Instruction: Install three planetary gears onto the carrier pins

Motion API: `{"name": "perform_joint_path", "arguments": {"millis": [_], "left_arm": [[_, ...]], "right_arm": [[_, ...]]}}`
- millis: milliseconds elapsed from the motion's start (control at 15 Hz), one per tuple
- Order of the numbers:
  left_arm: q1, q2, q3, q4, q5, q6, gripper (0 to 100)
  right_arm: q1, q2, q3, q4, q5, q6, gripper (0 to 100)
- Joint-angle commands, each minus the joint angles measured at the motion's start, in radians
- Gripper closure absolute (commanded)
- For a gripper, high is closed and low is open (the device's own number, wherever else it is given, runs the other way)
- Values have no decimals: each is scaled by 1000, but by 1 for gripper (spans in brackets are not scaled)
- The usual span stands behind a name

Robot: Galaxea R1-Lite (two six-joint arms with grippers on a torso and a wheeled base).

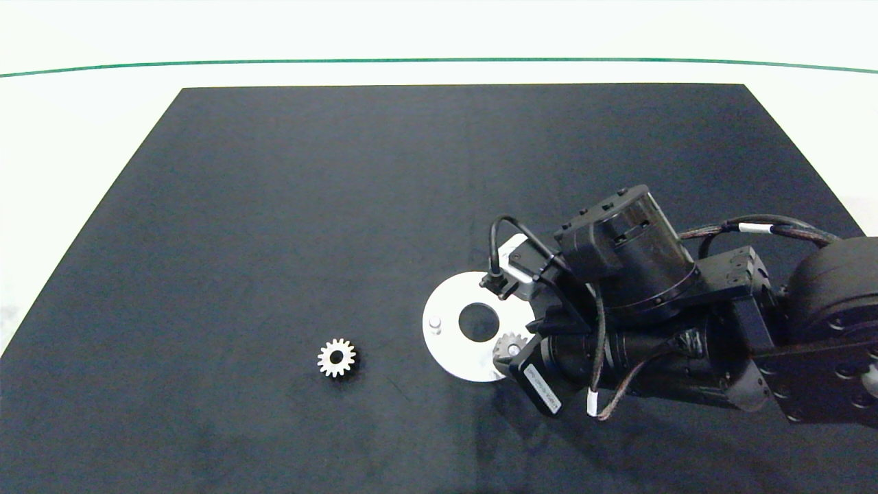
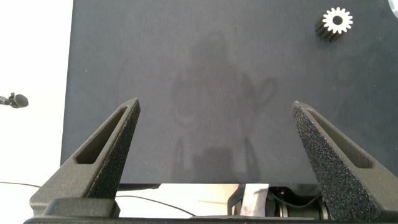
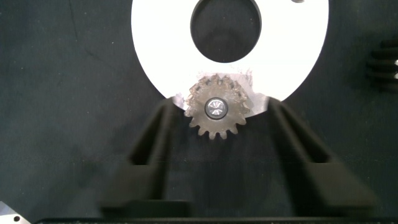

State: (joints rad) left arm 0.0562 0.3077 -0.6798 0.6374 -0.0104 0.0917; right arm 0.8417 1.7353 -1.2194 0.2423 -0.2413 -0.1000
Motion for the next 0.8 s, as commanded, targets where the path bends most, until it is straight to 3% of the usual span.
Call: {"name": "perform_joint_path", "arguments": {"millis": [67, 133, 200, 267, 333, 400, 467, 533, 667, 800], "left_arm": [[2, 1, -6, 4, 0, 0, 0], [2, -1, -9, 4, 0, 0, 0], [-1, -7, -11, 4, 0, 0, 0], [1, -10, -7, 5, 0, 0, 0], [2, -10, -11, 27, 0, 0, 0], [-1, -13, -15, 48, 0, 0, 0], [1, -19, -17, 53, 0, 0, 0], [-1, -22, -17, 54, 0, 0, 0], [-1, -27, -20, 56, 0, 0, 0], [-2, -27, -29, 56, 0, 0, 0]], "right_arm": [[2, -20, 1, 2, -20, -3, 0], [-4, -42, 1, 3, -56, -7, 0], [-39, -120, -14, 14, -89, -37, 0], [-99, -166, -37, 40, -89, -75, 0], [-162, -178, -51, 64, -82, -84, 0], [-236, -174, -63, 74, -55, -83, 0], [-305, -166, -71, 72, 4, -81, 0], [-332, -145, -77, 72, 42, -76, 0], [-332, -95, -100, 69, 51, -50, 0], [-309, -39, -140, 69, 53, -44, 0]]}}
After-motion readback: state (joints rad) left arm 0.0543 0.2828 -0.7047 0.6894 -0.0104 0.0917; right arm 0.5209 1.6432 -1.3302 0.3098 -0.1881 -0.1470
